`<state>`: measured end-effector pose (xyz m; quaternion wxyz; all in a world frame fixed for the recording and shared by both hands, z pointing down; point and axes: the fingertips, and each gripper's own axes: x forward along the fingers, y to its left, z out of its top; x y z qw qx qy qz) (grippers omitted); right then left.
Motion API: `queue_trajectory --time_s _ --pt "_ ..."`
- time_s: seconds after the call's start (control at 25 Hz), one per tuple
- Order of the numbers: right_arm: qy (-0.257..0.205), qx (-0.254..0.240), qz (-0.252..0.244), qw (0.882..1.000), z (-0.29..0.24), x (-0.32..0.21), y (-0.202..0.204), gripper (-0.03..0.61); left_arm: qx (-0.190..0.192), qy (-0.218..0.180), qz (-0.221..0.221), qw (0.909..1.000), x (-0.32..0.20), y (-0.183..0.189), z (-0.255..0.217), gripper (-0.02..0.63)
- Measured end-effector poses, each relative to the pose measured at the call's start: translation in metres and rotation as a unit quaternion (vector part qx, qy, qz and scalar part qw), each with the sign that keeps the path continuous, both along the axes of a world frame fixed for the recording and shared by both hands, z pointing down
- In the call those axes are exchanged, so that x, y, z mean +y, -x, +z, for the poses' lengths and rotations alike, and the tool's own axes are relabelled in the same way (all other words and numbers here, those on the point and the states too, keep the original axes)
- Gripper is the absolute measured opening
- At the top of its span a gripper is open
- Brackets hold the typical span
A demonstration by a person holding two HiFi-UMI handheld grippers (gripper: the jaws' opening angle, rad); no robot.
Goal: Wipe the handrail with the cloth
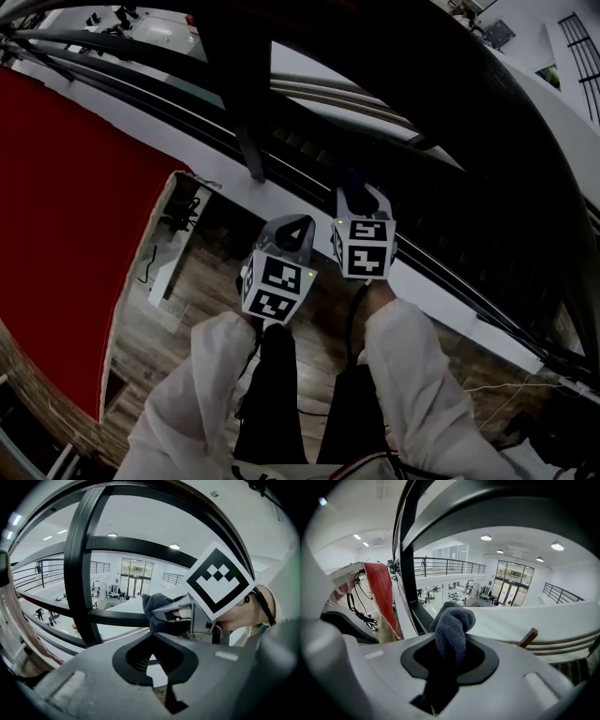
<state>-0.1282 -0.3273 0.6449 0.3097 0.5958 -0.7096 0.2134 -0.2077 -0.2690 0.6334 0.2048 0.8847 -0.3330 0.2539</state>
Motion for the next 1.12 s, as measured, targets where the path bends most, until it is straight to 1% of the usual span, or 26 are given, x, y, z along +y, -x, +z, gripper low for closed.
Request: queue_trajectory --time_s 0.12,0.36,0.52,0.68,0.84,0.96,1.12 --pt "-0.006 -0.002 0.012 1.0 -0.005 0.016 -0.024 0.095 0.001 -0.005 0.01 0.9999 0.014 -0.019 -0.008 0.003" --pt "-0.017 0.002 0.009 1.0 -0.01 0.025 -0.037 0.095 -0.004 -0.015 0.004 0.9999 0.022 -0.026 -0.011 0.003" --pt "-0.007 0.009 0.014 1.0 -0.013 0.033 -0.051 0.095 -0.003 -0.02 0.009 0.9998 0.025 -0.039 -0.023 0.003" --pt "-0.017 0.0 0.025 1.0 -0.013 0.033 -0.054 0.095 -0.007 -0.028 0.014 0.9995 0.022 -0.039 -0.026 0.003" --pt "-0.023 -0.007 0.048 0.999 -0.018 0.04 -0.072 0.095 -0.006 -0.029 -0.003 0.9995 0.019 -0.042 -0.027 0.003" --pt "-0.021 -0.005 0.044 0.999 -0.017 0.047 -0.077 0.095 -0.009 -0.028 -0.014 0.9995 0.02 -0.043 -0.026 0.003" --pt "-0.024 0.004 0.041 0.999 -0.012 0.056 -0.091 0.095 -0.009 -0.028 -0.007 0.9995 0.026 -0.06 -0.024 0.003"
